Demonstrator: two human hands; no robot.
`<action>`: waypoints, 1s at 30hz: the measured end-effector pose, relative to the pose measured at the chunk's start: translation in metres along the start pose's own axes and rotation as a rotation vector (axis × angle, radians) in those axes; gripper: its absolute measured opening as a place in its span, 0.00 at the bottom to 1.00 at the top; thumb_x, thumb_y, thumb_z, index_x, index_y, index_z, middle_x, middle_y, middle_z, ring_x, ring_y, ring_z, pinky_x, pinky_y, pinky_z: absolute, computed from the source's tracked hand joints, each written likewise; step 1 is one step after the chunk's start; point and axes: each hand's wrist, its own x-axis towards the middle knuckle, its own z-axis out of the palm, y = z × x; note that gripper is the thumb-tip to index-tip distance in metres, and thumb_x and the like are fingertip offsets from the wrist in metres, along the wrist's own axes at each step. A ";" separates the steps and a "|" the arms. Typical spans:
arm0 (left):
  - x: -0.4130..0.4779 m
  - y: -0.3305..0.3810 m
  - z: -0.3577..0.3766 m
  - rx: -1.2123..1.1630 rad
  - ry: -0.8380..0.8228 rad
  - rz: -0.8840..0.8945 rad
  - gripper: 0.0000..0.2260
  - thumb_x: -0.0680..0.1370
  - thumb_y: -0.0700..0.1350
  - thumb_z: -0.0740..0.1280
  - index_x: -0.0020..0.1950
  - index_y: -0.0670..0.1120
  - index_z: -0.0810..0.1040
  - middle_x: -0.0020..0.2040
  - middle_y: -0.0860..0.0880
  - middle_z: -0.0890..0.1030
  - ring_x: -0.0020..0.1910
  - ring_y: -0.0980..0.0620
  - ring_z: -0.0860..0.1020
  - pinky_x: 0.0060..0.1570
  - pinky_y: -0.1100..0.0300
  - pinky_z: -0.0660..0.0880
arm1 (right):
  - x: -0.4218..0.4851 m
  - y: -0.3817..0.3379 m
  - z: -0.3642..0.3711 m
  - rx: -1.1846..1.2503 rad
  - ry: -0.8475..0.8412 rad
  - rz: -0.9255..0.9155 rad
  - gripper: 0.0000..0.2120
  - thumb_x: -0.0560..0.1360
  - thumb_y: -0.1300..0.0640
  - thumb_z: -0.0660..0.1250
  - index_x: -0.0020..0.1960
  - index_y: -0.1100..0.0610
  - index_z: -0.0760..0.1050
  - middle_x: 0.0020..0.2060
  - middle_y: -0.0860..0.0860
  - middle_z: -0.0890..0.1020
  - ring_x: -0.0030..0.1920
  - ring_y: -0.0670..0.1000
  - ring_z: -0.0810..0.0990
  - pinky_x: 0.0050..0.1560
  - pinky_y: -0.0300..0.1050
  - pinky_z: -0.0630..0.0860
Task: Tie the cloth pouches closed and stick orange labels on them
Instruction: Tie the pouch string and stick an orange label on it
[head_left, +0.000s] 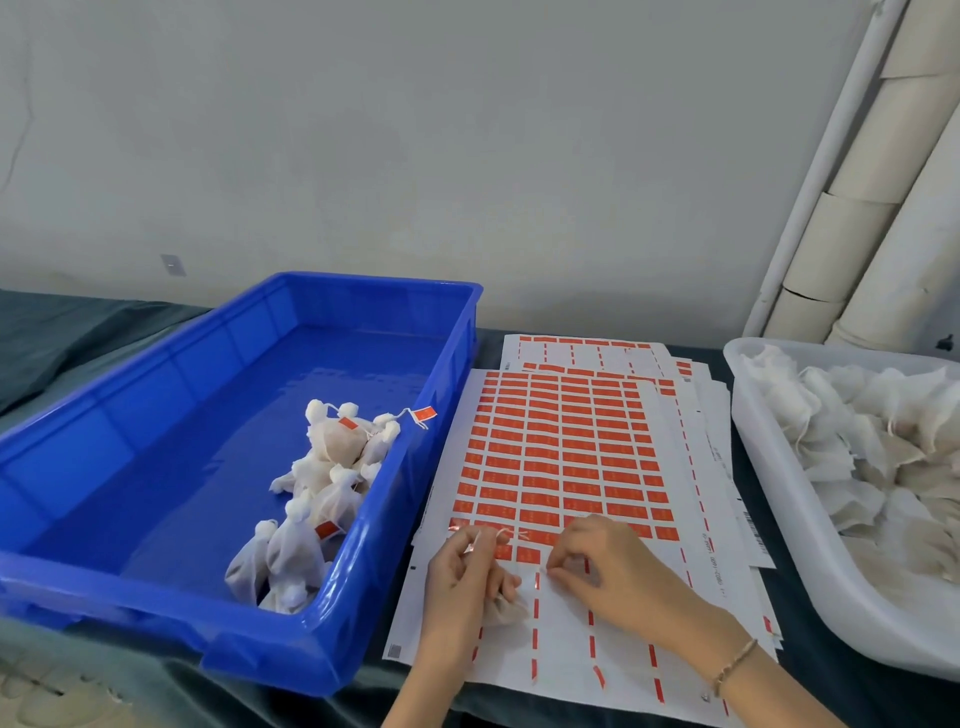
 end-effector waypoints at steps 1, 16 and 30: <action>0.000 0.000 0.000 -0.005 -0.002 -0.001 0.12 0.78 0.49 0.64 0.51 0.41 0.77 0.32 0.44 0.80 0.33 0.46 0.81 0.42 0.59 0.80 | -0.003 -0.001 0.002 -0.024 0.018 -0.020 0.08 0.76 0.47 0.67 0.53 0.45 0.80 0.49 0.31 0.75 0.47 0.30 0.71 0.52 0.21 0.63; -0.002 0.000 0.001 -0.032 -0.020 0.008 0.11 0.79 0.48 0.63 0.51 0.40 0.77 0.31 0.44 0.79 0.33 0.46 0.80 0.43 0.57 0.80 | -0.030 -0.004 0.018 -0.147 0.020 -0.162 0.11 0.77 0.45 0.64 0.57 0.44 0.81 0.57 0.39 0.77 0.57 0.39 0.70 0.59 0.27 0.59; 0.000 -0.002 0.001 -0.017 -0.007 0.002 0.12 0.79 0.50 0.63 0.50 0.41 0.78 0.32 0.43 0.79 0.33 0.46 0.81 0.39 0.62 0.79 | -0.025 -0.004 0.003 -0.153 -0.138 -0.190 0.13 0.80 0.49 0.60 0.61 0.47 0.78 0.56 0.41 0.76 0.53 0.39 0.70 0.51 0.19 0.58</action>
